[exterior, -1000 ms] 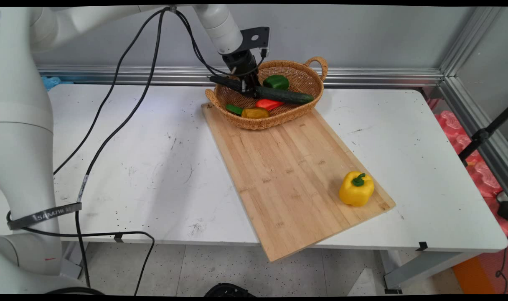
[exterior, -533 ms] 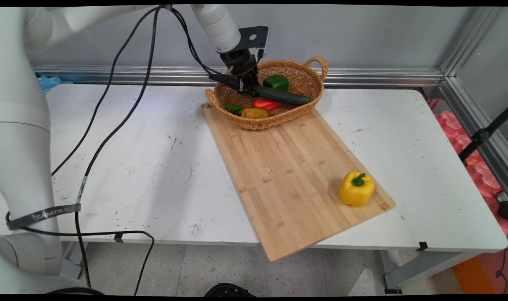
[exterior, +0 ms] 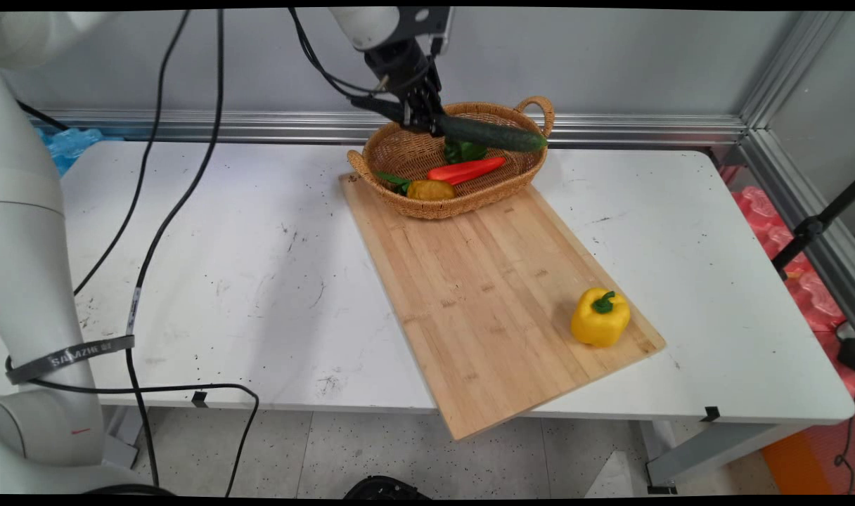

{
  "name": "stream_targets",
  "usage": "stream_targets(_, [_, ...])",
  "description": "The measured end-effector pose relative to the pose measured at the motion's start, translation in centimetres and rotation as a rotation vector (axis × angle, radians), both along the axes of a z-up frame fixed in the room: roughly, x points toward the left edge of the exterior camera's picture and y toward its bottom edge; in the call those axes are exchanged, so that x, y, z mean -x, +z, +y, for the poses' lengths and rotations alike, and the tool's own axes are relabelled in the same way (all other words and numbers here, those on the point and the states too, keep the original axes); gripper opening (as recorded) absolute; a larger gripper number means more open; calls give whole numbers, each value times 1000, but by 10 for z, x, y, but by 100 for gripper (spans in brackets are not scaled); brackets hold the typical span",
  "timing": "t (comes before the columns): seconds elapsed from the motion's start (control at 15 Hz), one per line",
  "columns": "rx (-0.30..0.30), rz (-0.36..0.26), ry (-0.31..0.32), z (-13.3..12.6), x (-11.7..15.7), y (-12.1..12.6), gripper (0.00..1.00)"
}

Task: Place the picked object on the cutting board

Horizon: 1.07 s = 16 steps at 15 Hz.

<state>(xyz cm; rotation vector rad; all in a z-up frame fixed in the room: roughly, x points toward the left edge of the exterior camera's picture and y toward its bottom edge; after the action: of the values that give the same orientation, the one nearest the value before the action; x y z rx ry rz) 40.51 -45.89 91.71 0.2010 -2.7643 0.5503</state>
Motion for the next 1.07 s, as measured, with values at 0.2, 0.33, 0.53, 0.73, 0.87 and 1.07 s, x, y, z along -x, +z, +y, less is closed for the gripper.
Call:
stream_targets(0.2, [4, 20, 1, 15, 1, 22, 0])
stream_targets(0.33, [2, 37, 1, 27, 3, 38, 0])
stream_targets(0.53, [-7, 64, 7, 46, 7, 56, 0])
stream_targets(0.73, [-32, 92, 33, 65, 14, 64, 0])
stream_targets(0.87, [-60, 115, 66, 79, 22, 66, 0])
stream_targets(1.07, [-113, 151, 131, 101, 39, 59, 0])
